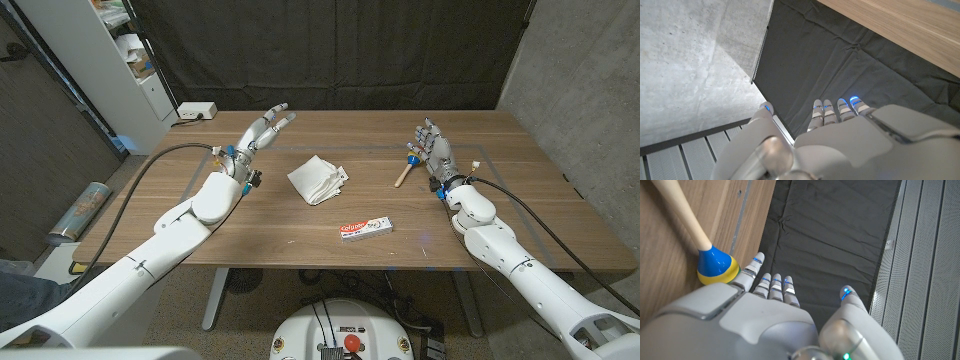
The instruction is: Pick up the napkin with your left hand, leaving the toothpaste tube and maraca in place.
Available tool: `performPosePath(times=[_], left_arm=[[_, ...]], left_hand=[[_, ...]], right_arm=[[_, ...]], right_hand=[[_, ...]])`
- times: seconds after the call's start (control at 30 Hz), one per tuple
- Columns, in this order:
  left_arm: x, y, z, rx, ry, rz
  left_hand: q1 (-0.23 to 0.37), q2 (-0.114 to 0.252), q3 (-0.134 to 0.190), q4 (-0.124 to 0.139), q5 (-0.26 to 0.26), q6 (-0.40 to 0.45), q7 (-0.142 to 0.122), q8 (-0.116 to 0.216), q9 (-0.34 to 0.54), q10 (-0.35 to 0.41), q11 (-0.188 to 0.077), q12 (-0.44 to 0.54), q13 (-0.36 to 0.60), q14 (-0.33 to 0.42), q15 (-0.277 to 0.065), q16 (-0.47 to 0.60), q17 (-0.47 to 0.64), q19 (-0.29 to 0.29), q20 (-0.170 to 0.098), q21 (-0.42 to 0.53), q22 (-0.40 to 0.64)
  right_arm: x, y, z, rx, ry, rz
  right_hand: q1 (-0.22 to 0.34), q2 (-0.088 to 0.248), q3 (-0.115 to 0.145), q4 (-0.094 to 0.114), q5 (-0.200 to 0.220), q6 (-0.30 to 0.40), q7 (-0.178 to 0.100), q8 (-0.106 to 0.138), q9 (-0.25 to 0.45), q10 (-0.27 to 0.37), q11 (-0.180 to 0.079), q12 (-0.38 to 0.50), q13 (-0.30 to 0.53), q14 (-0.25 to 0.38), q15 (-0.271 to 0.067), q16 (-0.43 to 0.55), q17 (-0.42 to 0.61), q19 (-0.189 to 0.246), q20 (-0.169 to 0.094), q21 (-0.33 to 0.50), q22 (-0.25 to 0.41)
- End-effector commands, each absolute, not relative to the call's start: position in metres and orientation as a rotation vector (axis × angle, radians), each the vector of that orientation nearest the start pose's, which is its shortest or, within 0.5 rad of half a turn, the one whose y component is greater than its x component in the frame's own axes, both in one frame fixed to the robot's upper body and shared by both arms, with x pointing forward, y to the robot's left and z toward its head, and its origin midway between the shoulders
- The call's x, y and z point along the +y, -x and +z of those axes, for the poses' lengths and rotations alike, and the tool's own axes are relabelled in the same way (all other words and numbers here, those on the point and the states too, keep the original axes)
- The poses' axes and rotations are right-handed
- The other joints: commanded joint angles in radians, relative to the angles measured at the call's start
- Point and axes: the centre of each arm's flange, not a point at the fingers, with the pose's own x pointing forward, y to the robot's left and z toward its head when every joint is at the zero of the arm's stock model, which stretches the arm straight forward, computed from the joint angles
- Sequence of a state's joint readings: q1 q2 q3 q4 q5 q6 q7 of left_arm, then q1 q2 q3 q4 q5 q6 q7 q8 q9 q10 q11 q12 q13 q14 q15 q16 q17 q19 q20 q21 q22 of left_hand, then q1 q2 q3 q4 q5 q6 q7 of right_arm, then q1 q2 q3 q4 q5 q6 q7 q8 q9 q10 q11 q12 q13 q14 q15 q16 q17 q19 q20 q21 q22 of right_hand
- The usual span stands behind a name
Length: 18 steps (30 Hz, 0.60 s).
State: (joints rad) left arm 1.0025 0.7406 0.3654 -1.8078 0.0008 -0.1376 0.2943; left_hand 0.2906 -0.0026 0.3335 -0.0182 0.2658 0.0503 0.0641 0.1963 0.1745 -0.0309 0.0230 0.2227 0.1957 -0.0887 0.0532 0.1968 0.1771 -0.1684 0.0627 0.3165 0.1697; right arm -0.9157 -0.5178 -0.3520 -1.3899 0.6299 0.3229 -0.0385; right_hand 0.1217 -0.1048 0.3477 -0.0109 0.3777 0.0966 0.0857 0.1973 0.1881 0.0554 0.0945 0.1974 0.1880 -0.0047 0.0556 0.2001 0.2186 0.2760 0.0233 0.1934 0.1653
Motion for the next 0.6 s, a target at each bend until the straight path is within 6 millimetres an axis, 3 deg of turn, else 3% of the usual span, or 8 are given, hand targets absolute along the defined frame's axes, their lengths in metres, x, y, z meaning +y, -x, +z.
performPosePath(times=[0.03,0.6], left_arm=[[0.2398,-0.548,0.0257,-0.878,-0.762,0.026],[0.2309,-0.5483,0.0256,-0.875,-0.914,0.091]], left_hand=[[0.013,0.003,0.005,-0.006,-0.003,0.002,0.001,0.002,0.005,0.003,0.0,-0.002,0.0,0.003,0.003,-0.004,0.002,-0.034,0.009,-0.004,0.005],[0.03,0.006,0.01,-0.02,-0.007,0.016,0.004,0.004,0.006,0.017,-0.001,0.002,0.0,0.017,0.003,-0.001,0.002,-0.02,0.018,-0.009,0.006]], right_arm=[[-0.2856,-0.6333,-0.0363,-0.63,-0.059,0.167],[-0.2806,-0.6358,-0.0367,-0.628,-0.061,0.165]], right_hand=[[0.006,0.003,-0.002,-0.002,0.005,0.007,0.0,0.003,0.003,0.007,0.005,0.003,0.003,0.007,-0.001,0.007,-0.001,0.011,0.0,0.0,0.005],[0.007,0.004,-0.003,-0.003,0.006,0.008,0.0,0.003,0.003,0.008,0.005,0.002,0.003,0.007,0.001,0.006,-0.002,0.01,0.003,-0.001,0.005]])
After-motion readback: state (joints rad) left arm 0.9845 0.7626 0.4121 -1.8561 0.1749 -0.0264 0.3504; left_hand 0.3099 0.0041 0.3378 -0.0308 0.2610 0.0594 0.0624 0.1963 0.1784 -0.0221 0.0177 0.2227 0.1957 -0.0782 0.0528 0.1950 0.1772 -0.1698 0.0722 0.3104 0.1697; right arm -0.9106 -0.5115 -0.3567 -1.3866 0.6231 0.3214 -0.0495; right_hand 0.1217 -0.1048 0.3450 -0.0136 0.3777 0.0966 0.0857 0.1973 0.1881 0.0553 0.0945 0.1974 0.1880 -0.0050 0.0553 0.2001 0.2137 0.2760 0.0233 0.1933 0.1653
